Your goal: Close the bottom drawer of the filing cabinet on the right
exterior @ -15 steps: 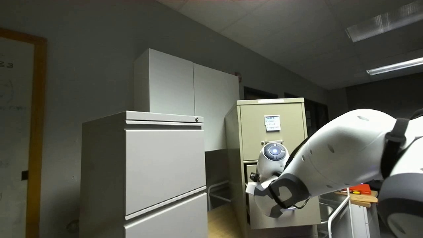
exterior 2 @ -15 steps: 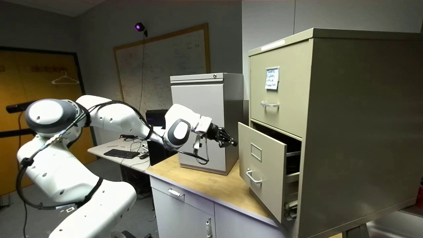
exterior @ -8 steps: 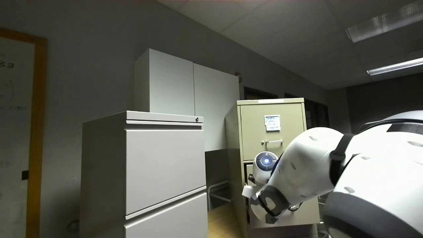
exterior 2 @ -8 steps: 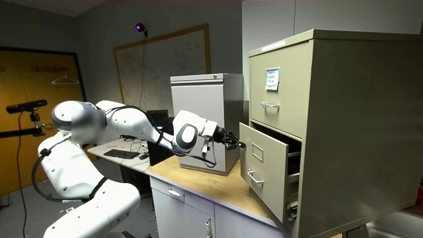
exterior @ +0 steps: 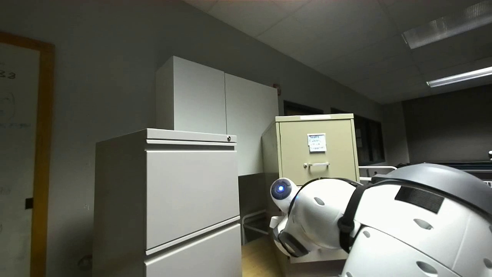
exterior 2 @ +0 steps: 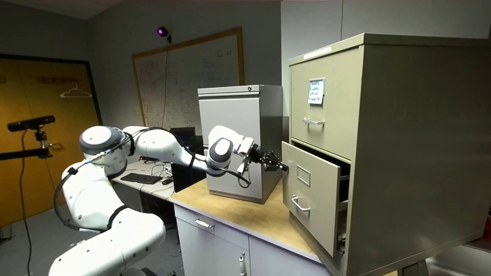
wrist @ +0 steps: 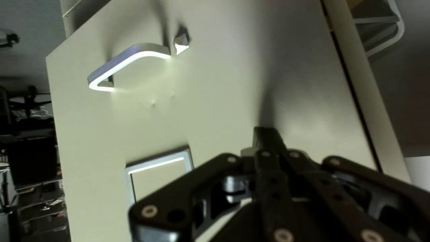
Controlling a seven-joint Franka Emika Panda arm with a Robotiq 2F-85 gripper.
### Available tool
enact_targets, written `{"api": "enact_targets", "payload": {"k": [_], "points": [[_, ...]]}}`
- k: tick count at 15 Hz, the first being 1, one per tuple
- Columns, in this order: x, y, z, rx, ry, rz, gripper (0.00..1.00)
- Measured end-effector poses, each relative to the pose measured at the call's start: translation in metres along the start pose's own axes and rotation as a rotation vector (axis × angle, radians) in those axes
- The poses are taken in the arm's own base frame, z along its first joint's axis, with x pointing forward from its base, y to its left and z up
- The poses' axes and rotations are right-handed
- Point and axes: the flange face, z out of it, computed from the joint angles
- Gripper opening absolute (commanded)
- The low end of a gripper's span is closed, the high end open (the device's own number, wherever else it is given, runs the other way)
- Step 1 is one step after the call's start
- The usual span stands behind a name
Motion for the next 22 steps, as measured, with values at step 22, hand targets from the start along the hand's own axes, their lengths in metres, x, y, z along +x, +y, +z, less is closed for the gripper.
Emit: {"api": "enact_targets", "payload": {"k": [22], "points": [[-0.018,-0.063,0.021,-0.12,-0.022,-0.007,0.0]]}}
